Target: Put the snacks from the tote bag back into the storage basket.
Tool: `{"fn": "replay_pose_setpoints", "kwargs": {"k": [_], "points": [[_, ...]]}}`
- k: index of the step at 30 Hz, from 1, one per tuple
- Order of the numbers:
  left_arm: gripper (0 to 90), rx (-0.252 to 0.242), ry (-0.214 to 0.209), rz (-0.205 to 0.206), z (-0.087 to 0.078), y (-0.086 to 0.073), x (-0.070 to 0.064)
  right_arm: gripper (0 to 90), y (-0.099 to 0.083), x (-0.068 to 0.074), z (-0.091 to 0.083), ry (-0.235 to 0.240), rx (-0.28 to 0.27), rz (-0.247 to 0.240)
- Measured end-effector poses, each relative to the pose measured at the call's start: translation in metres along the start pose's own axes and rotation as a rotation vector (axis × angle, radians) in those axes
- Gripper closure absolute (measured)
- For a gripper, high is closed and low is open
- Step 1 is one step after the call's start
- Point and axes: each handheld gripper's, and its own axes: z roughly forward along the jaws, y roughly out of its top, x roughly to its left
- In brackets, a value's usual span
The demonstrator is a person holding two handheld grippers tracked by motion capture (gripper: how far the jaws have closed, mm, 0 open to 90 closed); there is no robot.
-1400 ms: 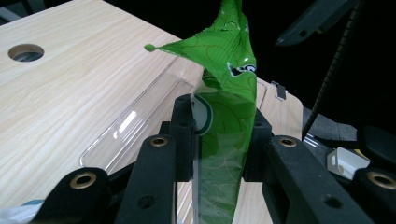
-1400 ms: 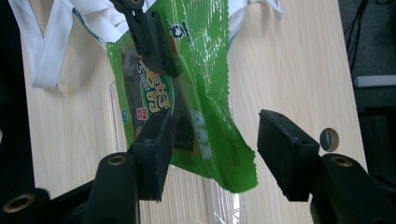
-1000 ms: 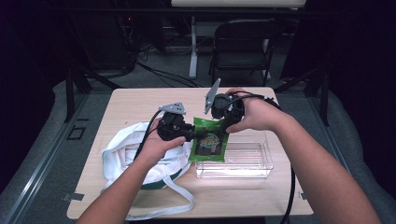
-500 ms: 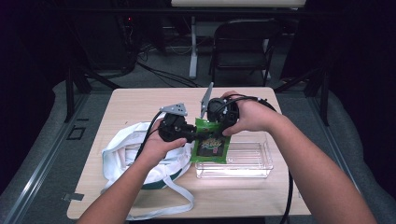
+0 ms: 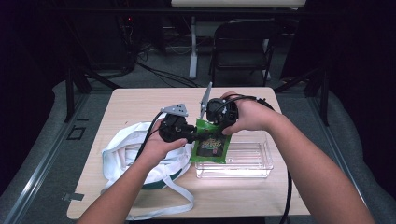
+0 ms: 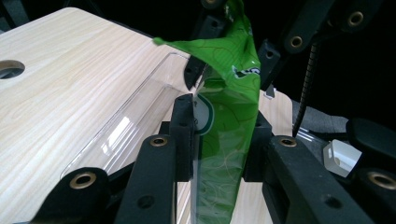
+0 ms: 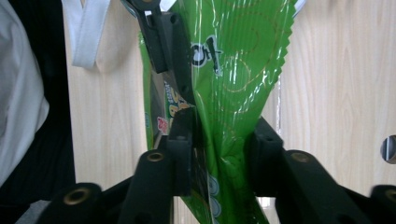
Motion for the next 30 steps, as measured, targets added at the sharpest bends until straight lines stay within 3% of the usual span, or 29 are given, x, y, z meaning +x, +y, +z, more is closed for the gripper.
{"fn": "replay_pose_setpoints", "kwargs": {"k": [10, 17, 30], "points": [[69.2, 0.003, 0.004, 0.002, 0.0011, 0.0, 0.0, 74.7, 0.0002, 0.0013, -0.0013, 0.003, 0.014, -0.008], [65.9, -0.002, 0.003, -0.022, 0.001, 0.0001, 0.0014, 75.1, -0.0002, 0.0021, -0.0023, -0.008, 0.016, -0.012], [62.5, 0.004, 0.025, -0.028, -0.004, -0.0011, 0.0041, 75.1, -0.0016, -0.0009, -0.0023, -0.034, 0.064, -0.018]]}}
